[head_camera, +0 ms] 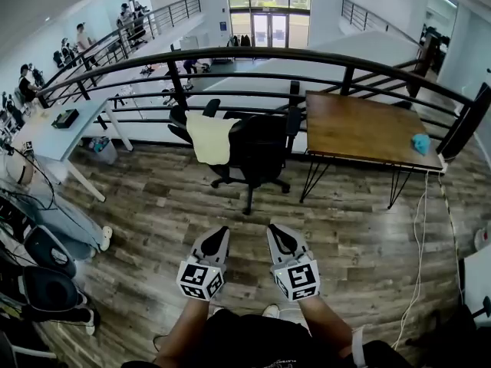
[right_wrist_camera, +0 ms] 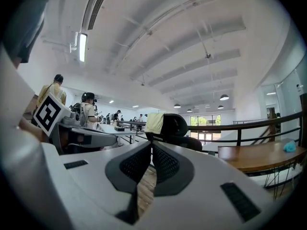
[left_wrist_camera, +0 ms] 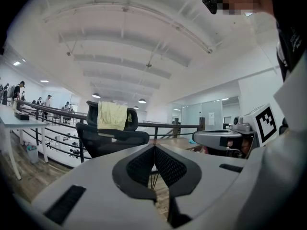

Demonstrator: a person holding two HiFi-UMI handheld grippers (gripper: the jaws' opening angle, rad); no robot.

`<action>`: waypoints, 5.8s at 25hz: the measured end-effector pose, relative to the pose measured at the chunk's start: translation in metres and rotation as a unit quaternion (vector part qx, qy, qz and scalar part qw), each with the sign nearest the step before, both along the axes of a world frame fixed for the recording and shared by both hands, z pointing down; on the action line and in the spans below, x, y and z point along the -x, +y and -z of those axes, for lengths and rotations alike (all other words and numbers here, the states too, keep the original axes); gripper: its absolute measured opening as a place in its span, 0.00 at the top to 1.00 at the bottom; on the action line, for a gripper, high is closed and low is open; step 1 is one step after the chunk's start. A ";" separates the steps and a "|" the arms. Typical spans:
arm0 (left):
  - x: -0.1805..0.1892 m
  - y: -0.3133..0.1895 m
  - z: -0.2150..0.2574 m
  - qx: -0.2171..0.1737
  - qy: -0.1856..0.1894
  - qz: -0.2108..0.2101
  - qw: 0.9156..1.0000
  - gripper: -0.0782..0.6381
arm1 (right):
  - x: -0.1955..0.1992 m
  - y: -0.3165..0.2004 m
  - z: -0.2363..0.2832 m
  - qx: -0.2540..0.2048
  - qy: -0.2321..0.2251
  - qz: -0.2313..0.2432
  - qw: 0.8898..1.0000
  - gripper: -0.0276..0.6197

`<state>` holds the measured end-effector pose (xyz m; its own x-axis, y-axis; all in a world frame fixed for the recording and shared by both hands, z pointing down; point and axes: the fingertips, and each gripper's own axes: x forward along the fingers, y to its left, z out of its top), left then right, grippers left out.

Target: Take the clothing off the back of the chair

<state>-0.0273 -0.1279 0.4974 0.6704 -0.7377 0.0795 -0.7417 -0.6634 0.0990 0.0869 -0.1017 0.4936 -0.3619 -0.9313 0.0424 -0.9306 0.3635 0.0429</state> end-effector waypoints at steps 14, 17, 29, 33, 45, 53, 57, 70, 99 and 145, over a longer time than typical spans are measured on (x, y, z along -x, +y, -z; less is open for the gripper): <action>0.011 -0.057 0.008 -0.013 0.008 0.022 1.000 0.87 | 0.011 -0.063 0.010 -0.009 -0.003 0.009 1.000 0.92; 0.012 -0.076 0.012 -0.021 0.007 0.021 1.000 0.87 | 0.028 -0.080 0.019 -0.026 -0.006 0.023 0.999 0.92; 0.033 -0.139 0.024 -0.036 0.006 0.012 0.999 0.87 | 0.057 -0.146 0.026 -0.037 0.009 0.028 0.999 0.92; 0.035 -0.152 0.025 -0.032 0.009 0.001 0.999 0.87 | 0.062 -0.158 0.030 -0.045 0.013 0.025 0.999 0.92; 0.028 -0.168 0.034 -0.028 -0.002 0.001 1.000 0.87 | 0.047 -0.185 0.026 -0.032 0.014 0.021 0.999 0.92; 0.024 -0.176 0.049 -0.032 0.001 0.033 0.999 0.87 | 0.039 -0.187 0.025 -0.022 0.012 0.038 0.999 0.92; 0.026 -0.186 0.059 -0.027 0.000 0.068 0.997 0.87 | 0.032 -0.191 0.021 -0.013 0.009 0.045 0.999 0.92; 0.022 -0.219 0.061 0.014 -0.001 0.102 0.995 0.36 | 0.020 -0.192 0.014 0.000 0.009 0.055 0.998 0.92; 0.012 -0.261 0.060 0.046 -0.086 0.093 0.991 0.25 | 0.010 -0.201 0.010 0.015 0.008 0.033 0.999 0.92; 0.062 -0.201 0.048 0.009 -0.070 0.079 0.994 0.80 | 0.063 -0.152 -0.009 0.015 0.017 -0.004 1.000 0.92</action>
<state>-0.0895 -0.3284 0.4495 0.5278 -0.8304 0.1786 -0.8437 -0.5368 -0.0023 0.0243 -0.2535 0.5031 -0.3518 -0.9324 0.0825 -0.9319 0.3572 0.0629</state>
